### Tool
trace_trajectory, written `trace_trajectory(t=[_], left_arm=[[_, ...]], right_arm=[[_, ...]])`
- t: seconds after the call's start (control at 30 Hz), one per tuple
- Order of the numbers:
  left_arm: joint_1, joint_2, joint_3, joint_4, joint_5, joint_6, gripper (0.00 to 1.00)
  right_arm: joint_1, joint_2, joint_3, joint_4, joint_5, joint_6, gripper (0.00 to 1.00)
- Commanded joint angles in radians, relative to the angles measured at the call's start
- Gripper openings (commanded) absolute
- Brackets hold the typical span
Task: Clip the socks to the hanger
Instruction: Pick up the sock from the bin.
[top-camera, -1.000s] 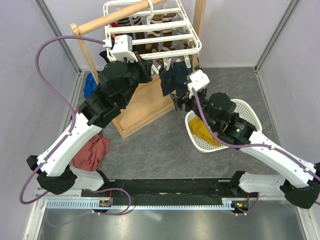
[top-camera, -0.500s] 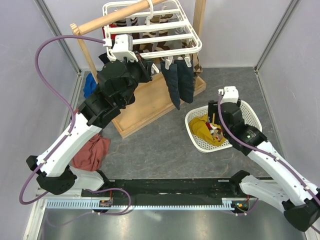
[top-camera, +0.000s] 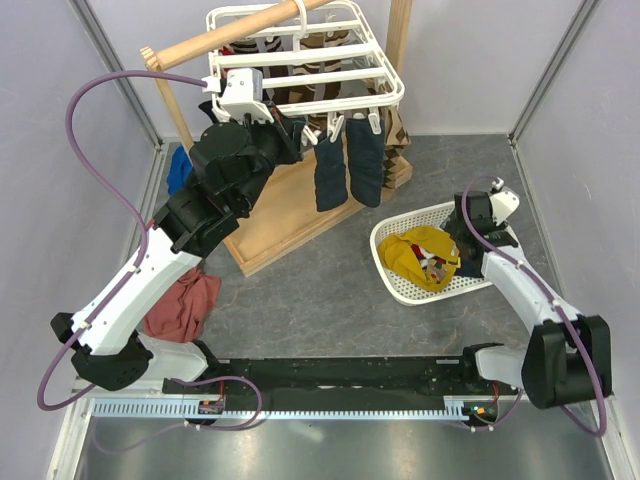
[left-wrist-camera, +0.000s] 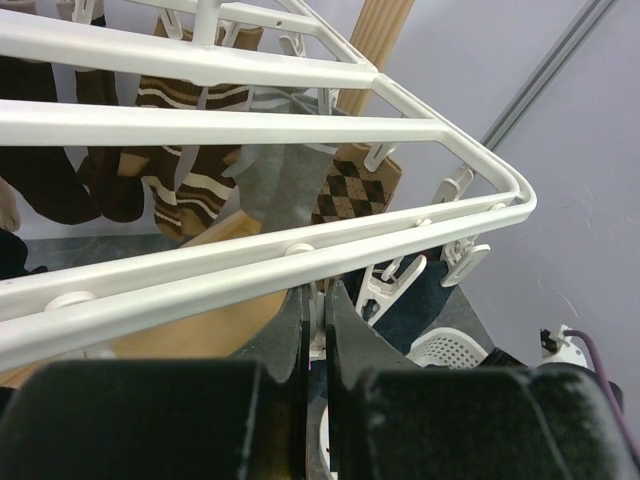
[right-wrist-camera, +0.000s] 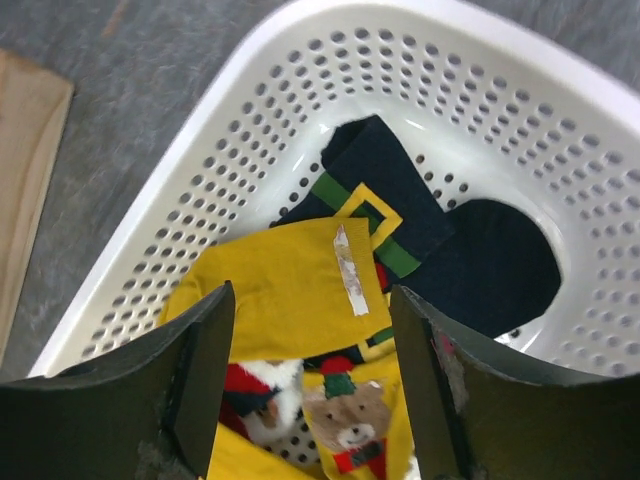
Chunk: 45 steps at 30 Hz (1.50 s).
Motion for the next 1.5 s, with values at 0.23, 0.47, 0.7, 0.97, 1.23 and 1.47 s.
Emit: trace_trajectory(t=[0.23,0.47,0.7,0.97,1.23,1.47], left_arm=[[-0.002,-0.015,-0.003,0.039,0.037,0.020,0.07],[-0.002,-0.014,-0.001,0.039,0.038,0.020,0.07],[-0.002,-0.015,-0.003,0.039,0.038,0.023,0.07],[-0.002,-0.025,-0.006,0.040,0.035,0.021,0.07],[-0.002,-0.028,-0.001,0.039,0.031,0.026,0.07],[-0.002,-0.026,0.000,0.040,0.034,0.024,0.07]], right_arm=[[-0.043,0.217,-0.006,0.075,-0.019,0.378,0.65],[-0.060,0.363,-0.026,0.134,-0.098,0.405,0.57],[-0.068,0.357,-0.054,0.134,-0.131,0.383,0.34],[-0.069,0.171,-0.008,0.083,-0.091,0.204,0.04],[-0.065,0.015,0.020,0.075,-0.146,-0.047,0.00],[0.000,-0.172,0.120,0.082,-0.235,-0.403,0.00]])
